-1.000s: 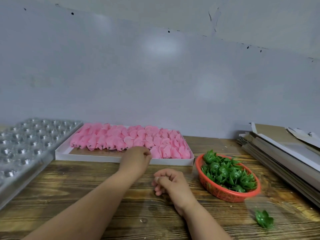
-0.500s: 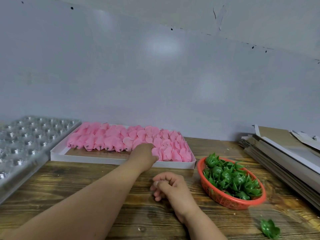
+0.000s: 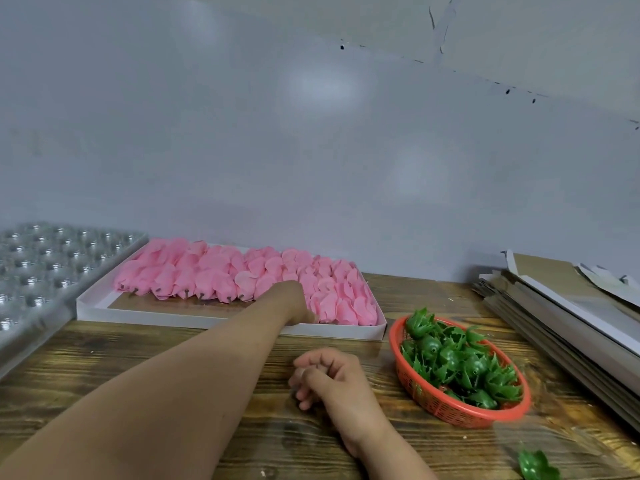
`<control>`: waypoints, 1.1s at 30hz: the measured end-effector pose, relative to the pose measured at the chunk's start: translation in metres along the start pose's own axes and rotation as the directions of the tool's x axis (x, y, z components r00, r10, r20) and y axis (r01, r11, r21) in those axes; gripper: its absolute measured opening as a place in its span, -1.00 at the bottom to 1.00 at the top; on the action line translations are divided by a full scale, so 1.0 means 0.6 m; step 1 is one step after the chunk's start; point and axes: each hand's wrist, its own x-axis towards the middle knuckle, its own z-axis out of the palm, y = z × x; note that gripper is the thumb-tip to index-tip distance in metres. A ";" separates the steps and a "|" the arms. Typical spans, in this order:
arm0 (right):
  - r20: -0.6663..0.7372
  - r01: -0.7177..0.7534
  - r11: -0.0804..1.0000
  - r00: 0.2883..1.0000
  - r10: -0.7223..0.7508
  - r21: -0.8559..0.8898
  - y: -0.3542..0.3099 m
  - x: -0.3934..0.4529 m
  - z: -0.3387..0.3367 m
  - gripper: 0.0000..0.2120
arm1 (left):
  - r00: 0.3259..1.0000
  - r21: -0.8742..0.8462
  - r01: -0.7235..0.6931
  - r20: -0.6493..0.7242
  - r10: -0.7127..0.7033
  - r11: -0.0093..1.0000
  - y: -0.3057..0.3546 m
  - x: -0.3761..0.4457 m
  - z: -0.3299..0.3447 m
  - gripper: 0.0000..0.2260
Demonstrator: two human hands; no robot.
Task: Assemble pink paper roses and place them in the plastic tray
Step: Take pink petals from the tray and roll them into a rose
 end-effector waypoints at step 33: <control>-0.044 -0.019 0.997 0.999 0.022 0.075 -0.003 -0.001 0.001 -0.84 | 0.996 -0.849 -0.006 -0.051 -0.071 0.528 -0.022 -0.071 -0.032 -0.63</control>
